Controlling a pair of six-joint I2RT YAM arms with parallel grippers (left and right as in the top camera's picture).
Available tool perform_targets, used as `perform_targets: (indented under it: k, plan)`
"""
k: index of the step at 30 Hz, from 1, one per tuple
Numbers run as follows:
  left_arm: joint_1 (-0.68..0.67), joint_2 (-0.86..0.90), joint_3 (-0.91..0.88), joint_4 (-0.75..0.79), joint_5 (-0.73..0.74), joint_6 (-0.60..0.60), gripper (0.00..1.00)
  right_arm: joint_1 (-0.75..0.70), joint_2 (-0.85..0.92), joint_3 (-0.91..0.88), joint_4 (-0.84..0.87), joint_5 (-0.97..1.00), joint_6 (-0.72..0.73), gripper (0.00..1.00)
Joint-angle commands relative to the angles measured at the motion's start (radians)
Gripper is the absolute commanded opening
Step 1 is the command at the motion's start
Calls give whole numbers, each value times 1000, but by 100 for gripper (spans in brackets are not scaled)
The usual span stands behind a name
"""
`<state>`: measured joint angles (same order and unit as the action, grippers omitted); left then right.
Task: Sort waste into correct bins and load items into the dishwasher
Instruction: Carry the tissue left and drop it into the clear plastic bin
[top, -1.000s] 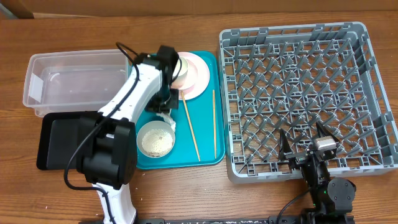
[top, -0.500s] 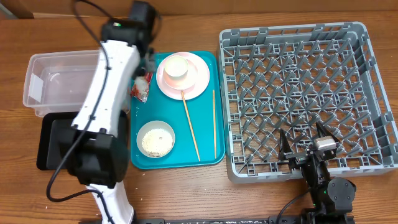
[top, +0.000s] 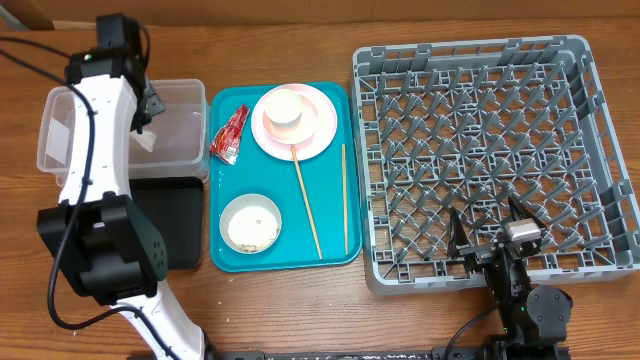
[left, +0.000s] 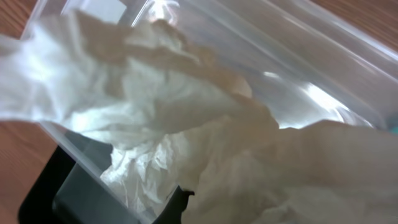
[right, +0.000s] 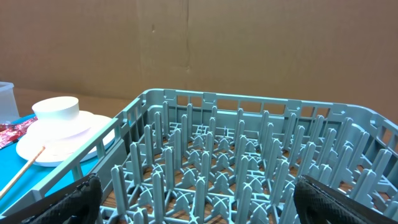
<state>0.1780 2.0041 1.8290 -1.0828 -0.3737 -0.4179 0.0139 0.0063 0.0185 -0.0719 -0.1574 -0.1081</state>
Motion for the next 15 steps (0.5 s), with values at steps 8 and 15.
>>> perform_targets:
  k: [8,15]
  plan:
    - [26,-13,-85,79,34,60,50,0,-3,-10,4,-2,5,100]
    - [19,-21,-55,59,88,141,92,0,-3,-10,4,-2,5,100]
